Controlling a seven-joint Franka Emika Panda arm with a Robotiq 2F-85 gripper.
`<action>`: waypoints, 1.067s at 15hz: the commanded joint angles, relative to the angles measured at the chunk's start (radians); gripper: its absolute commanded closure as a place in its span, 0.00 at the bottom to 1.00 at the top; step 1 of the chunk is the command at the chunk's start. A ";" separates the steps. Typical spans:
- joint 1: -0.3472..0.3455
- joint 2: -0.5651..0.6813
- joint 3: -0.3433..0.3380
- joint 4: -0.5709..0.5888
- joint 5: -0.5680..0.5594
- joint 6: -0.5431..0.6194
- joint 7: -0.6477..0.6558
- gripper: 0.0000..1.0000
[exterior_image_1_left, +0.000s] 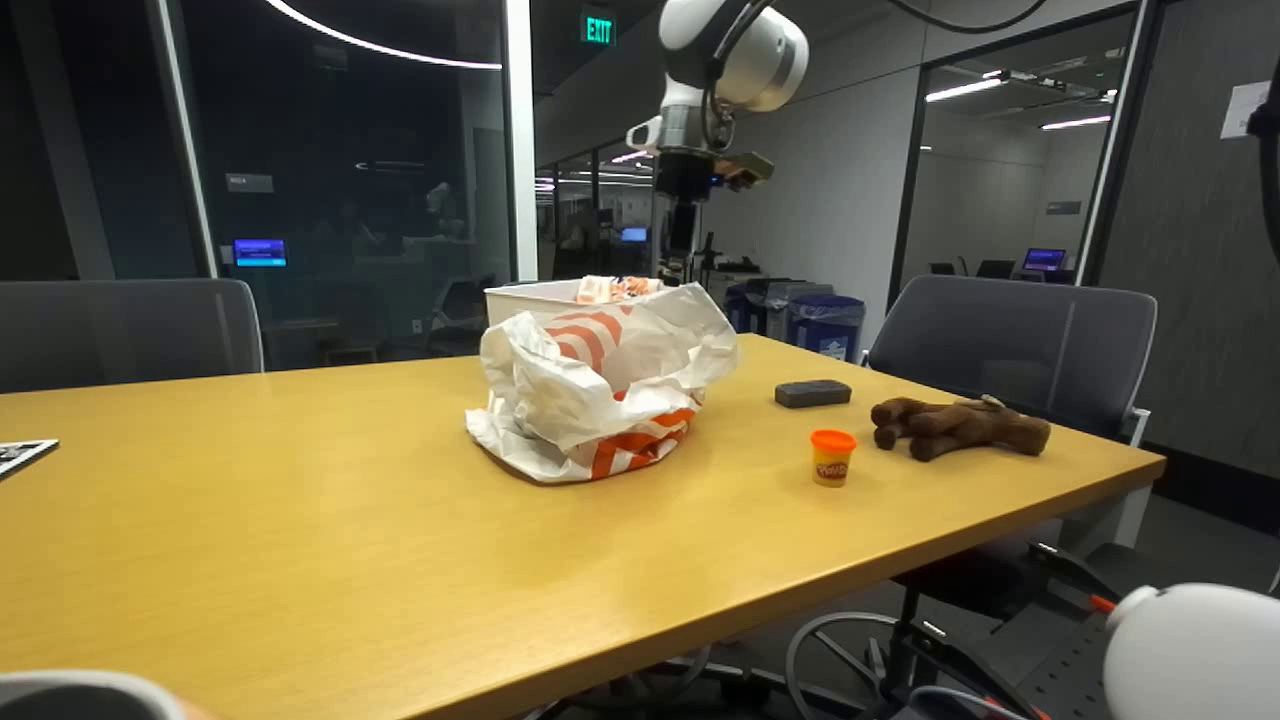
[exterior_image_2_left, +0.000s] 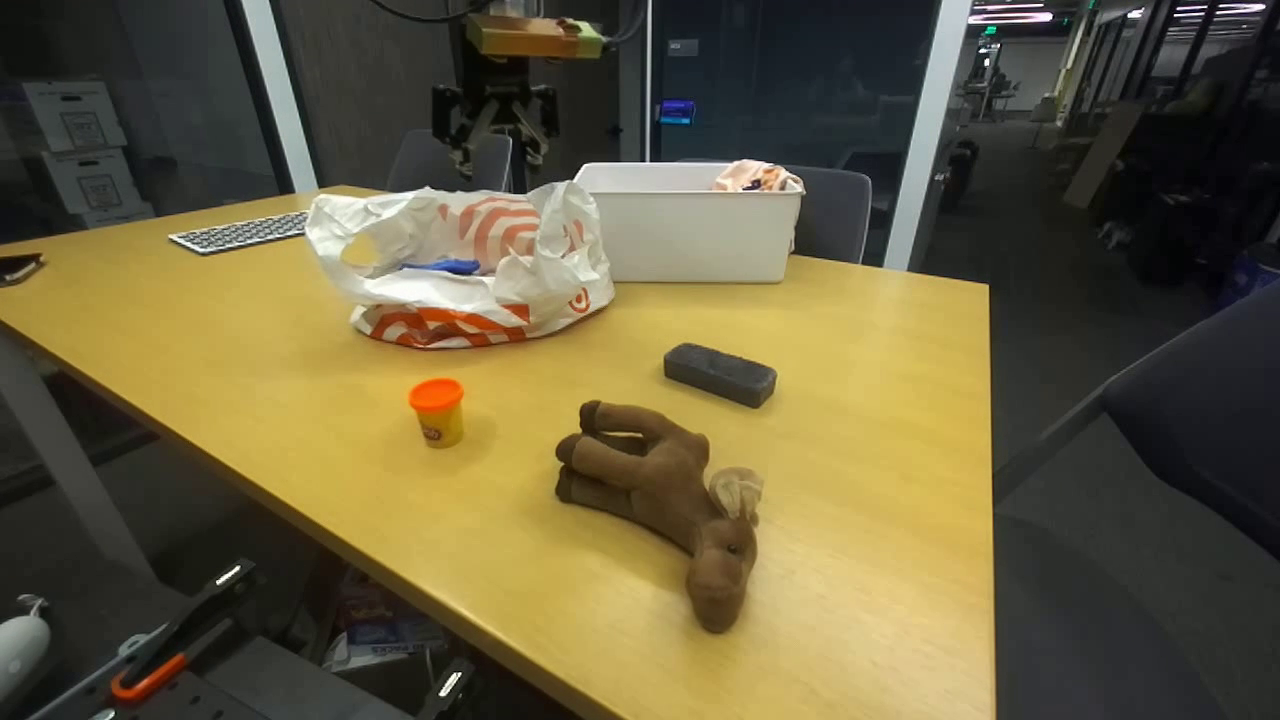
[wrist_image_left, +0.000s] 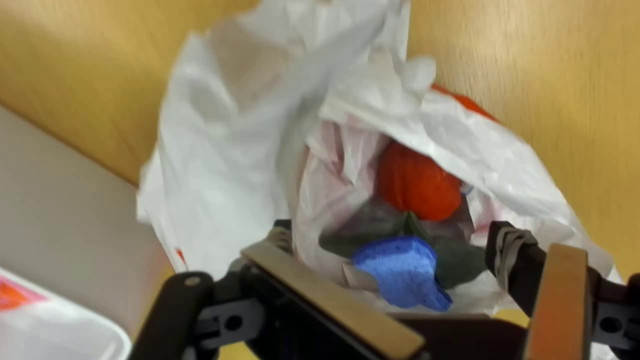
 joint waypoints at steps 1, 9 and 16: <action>-0.071 -0.175 -0.064 -0.215 0.076 0.057 0.030 0.00; -0.113 -0.280 -0.218 -0.458 0.310 0.164 -0.227 0.00; -0.120 -0.219 -0.224 -0.460 0.293 0.144 -0.249 0.00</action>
